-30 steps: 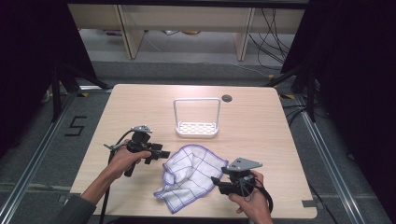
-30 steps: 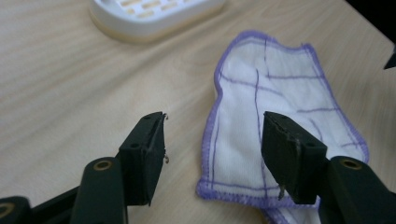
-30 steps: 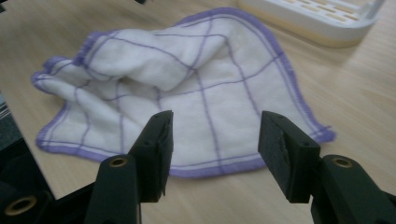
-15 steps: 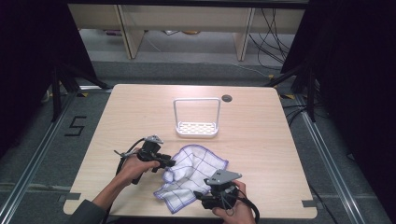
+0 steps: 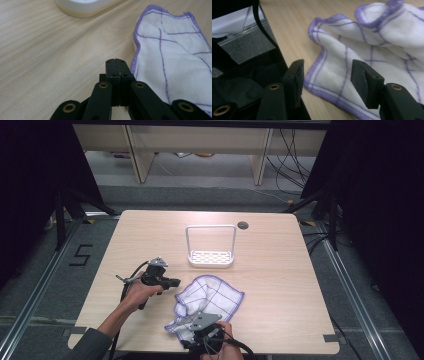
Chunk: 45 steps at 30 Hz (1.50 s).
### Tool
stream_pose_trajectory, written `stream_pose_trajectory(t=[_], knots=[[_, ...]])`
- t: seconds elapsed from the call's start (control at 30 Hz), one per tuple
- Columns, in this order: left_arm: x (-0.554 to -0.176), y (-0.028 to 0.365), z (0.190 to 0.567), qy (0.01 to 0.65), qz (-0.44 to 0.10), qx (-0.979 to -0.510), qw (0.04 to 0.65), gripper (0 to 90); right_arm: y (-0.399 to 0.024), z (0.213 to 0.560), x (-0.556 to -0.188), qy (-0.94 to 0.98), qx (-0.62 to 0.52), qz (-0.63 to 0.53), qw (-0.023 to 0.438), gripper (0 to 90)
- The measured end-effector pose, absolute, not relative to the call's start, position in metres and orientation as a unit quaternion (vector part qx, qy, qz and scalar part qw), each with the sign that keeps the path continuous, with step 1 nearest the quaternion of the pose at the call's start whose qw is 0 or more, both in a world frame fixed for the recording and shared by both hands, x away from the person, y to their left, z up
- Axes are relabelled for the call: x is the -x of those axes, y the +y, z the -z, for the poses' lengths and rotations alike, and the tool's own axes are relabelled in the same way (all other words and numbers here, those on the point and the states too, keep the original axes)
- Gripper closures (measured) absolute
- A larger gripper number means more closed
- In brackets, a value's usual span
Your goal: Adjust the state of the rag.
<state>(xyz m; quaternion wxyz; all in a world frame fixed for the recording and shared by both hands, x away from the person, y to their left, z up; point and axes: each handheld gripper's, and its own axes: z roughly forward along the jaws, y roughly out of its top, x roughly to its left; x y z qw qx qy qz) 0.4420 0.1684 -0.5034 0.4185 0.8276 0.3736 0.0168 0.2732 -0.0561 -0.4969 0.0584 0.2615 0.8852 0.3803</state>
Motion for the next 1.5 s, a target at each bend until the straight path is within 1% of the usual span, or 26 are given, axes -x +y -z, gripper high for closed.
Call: stream_pose_trajectory(t=[0.03,0.07,0.17,0.27,0.3,0.33,0.4,0.43,0.5,0.53,0.6,0.63,0.67,0.73,0.77,0.8,0.83,0.93,0.97,1.0,1.03,1.1,1.33,1.5], knots=[[-0.441,0.169,0.503,0.375,-0.016,-0.825,0.422,89.2,-0.053,0.498,-0.272,0.886,-0.264,-0.379,0.052,45.3],[-0.44,0.17,0.502,0.375,-0.014,-0.824,0.425,89.0,-0.052,0.499,-0.272,0.889,-0.256,-0.374,0.058,45.3],[-0.435,0.169,0.497,0.374,-0.009,-0.819,0.435,83.7,-0.048,0.501,-0.27,0.888,-0.261,-0.373,0.058,45.3],[-0.43,0.164,0.494,0.365,0.002,-0.825,0.432,79.2,-0.047,0.502,-0.271,0.896,-0.254,-0.359,0.062,45.7],[-0.429,0.163,0.493,0.364,0.006,-0.826,0.43,77.3,-0.045,0.502,-0.269,0.896,-0.267,-0.351,0.056,45.8],[-0.429,0.161,0.494,0.364,0.007,-0.827,0.428,75.8,-0.044,0.506,-0.27,0.896,-0.259,-0.354,0.069,46.1],[-0.429,0.158,0.495,0.364,0.004,-0.831,0.42,72.1,-0.043,0.507,-0.271,0.903,-0.237,-0.351,0.077,47.6],[-0.429,0.156,0.497,0.365,-0.002,-0.833,0.416,70.6,-0.043,0.508,-0.271,0.904,-0.242,-0.346,0.069,48.9],[-0.429,0.153,0.499,0.36,-0.002,-0.84,0.406,67.4,-0.043,0.511,-0.27,0.9,-0.245,-0.352,0.078,52.5],[-0.429,0.151,0.5,0.359,0.0,-0.842,0.403,65.6,-0.044,0.513,-0.272,0.899,-0.232,-0.358,0.094,55.9],[-0.428,0.148,0.501,0.355,-0.002,-0.847,0.395,62.4,-0.046,0.509,-0.271,0.902,-0.247,-0.343,0.083,64.7],[-0.427,0.145,0.502,0.353,-0.002,-0.849,0.393,61.4,-0.045,0.51,-0.271,0.898,-0.25,-0.352,0.084,70.0],[-0.426,0.144,0.502,0.351,-0.003,-0.851,0.39,59.6,-0.048,0.51,-0.272,0.901,-0.244,-0.346,0.095,75.9],[-0.424,0.14,0.505,0.343,-0.002,-0.861,0.377,58.4,-0.052,0.509,-0.275,0.903,-0.232,-0.349,0.096,82.4],[-0.421,0.137,0.507,0.332,-0.013,-0.868,0.37,58.7,-0.053,0.509,-0.274,0.9,-0.247,-0.351,0.075,83.7],[-0.42,0.136,0.506,0.33,-0.018,-0.869,0.368,61.8,-0.055,0.508,-0.275,0.904,-0.238,-0.346,0.073,84.5],[-0.42,0.135,0.505,0.32,-0.022,-0.876,0.359,63.2,-0.055,0.51,-0.275,0.899,-0.242,-0.355,0.08,85.0],[-0.418,0.133,0.506,0.306,-0.033,-0.884,0.353,78.4,-0.063,0.503,-0.275,0.91,-0.223,-0.343,0.072,85.8],[-0.42,0.135,0.504,0.286,-0.032,-0.896,0.337,83.5,-0.065,0.502,-0.272,0.908,-0.235,-0.342,0.064,85.9],[-0.418,0.133,0.505,0.297,-0.033,-0.888,0.351,86.2,-0.068,0.5,-0.272,0.909,-0.231,-0.342,0.061,86.0],[-0.419,0.134,0.503,0.278,-0.038,-0.9,0.334,87.2,-0.071,0.5,-0.272,0.906,-0.231,-0.349,0.067,86.1],[-0.419,0.135,0.502,0.271,-0.048,-0.902,0.331,87.9,-0.079,0.496,-0.27,0.907,-0.232,-0.346,0.058,86.2],[-0.435,0.148,0.494,0.287,-0.066,-0.898,0.327,88.1,-0.119,0.488,-0.261,0.896,-0.259,-0.356,0.061,86.5],[-0.445,0.154,0.49,0.305,-0.077,-0.882,0.352,88.2,-0.144,0.487,-0.253,0.888,-0.285,-0.356,0.055,86.5]])
